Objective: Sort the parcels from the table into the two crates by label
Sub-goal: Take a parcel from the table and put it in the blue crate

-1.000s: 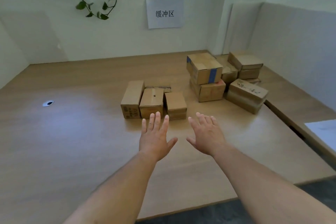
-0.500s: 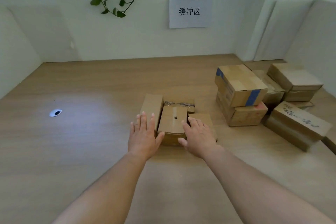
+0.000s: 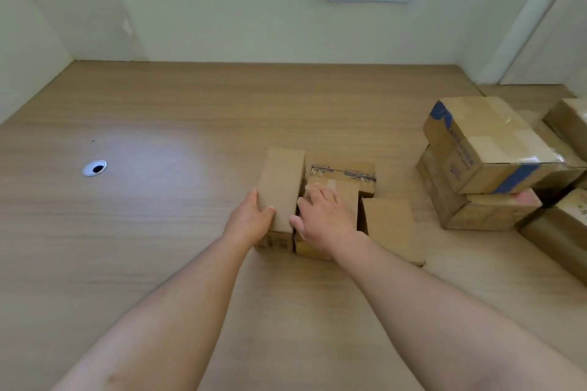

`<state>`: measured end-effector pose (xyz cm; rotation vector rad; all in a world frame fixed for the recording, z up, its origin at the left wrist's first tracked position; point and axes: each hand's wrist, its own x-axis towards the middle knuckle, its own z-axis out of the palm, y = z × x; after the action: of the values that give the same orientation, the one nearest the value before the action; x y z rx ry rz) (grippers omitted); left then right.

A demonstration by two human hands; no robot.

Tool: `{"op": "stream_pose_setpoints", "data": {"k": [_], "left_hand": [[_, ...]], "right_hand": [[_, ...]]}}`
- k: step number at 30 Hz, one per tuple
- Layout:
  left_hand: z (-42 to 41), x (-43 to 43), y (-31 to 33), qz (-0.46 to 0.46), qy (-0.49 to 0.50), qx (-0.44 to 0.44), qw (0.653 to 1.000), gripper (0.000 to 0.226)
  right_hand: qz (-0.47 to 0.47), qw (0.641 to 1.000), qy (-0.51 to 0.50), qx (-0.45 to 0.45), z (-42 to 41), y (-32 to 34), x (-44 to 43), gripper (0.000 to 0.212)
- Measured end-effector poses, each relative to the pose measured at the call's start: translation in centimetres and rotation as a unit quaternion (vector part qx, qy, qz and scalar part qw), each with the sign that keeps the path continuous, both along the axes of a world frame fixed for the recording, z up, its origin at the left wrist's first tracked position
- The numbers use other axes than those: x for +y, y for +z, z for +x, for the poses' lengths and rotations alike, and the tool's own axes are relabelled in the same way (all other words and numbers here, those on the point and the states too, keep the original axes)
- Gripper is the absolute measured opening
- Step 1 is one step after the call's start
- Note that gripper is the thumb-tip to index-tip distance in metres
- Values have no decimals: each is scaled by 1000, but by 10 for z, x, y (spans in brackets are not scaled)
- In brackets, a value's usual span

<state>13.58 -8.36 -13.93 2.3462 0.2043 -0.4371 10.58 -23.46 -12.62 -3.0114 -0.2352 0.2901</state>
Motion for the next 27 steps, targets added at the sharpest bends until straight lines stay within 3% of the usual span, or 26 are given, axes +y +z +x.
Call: {"op": "stream_pose_setpoints", "data": {"k": [3, 8, 14, 18, 22, 27], "left_hand": [[-17, 9, 6, -9, 36, 6, 999, 45], [-65, 26, 16, -23, 104, 54, 993, 58], [-124, 26, 21, -90, 195, 88, 973, 57], [-161, 20, 24, -157, 226, 121, 954, 63], [-199, 17, 26, -154, 227, 141, 951, 69], [-239, 22, 27, -176, 257, 138, 940, 70]], "right_hand": [[1, 1000, 25, 18, -8, 5, 7, 50], [2, 996, 76, 41, -36, 15, 24, 44], [151, 978, 8, 145, -79, 17, 36, 40], [196, 961, -37, 193, -101, 12, 38, 59], [220, 939, -64, 258, -124, 7, 39, 66], [277, 923, -26, 265, -147, 2, 41, 85]]}}
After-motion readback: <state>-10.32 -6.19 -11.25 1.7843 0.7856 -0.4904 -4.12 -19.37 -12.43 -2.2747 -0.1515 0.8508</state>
